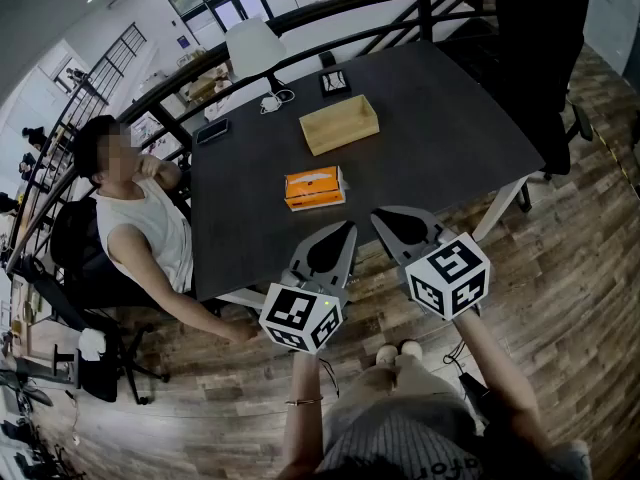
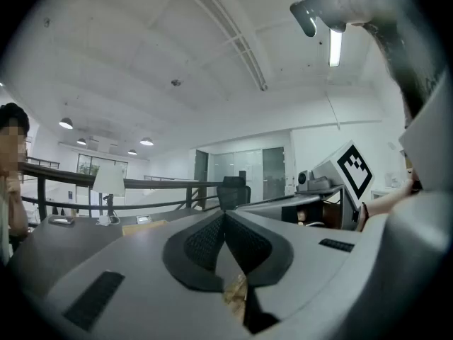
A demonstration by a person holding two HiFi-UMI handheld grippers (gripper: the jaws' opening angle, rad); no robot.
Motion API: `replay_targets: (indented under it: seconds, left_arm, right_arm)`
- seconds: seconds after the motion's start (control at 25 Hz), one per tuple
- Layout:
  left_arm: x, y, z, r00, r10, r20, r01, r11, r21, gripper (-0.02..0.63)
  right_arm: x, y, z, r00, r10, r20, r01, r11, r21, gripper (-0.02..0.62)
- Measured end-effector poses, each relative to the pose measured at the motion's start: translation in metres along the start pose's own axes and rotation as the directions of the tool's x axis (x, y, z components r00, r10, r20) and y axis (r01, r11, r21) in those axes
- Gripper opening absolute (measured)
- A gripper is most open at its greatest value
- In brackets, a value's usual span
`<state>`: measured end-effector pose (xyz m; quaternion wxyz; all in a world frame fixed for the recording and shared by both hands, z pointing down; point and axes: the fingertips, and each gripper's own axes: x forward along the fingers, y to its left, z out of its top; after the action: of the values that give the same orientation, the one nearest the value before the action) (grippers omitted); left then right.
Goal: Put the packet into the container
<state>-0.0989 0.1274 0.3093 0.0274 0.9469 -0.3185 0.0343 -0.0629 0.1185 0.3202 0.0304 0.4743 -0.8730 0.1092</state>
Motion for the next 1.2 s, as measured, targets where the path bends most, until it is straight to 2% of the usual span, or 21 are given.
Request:
replay_targets:
  seconds: [0.68, 0.92, 1.2]
  left_arm:
    - [0.000, 0.001, 0.001, 1.000, 0.012, 0.007, -0.012, 1.000, 0.002, 0.008]
    - [-0.002, 0.003, 0.000, 0.999, 0.051, 0.000, -0.051, 0.999, -0.003, 0.008]
    - [-0.010, 0.015, -0.009, 0.991, 0.131, -0.016, -0.132, 0.991, -0.012, 0.008]
  right_arm:
    - [0.000, -0.001, 0.000, 1.000, 0.009, 0.002, -0.009, 1.000, -0.008, 0.011]
    - [-0.003, 0.001, 0.005, 0.996, 0.085, 0.024, -0.086, 0.996, 0.020, 0.012]
    - [0.006, -0.010, 0.003, 0.986, 0.167, -0.011, -0.167, 0.986, 0.004, 0.012]
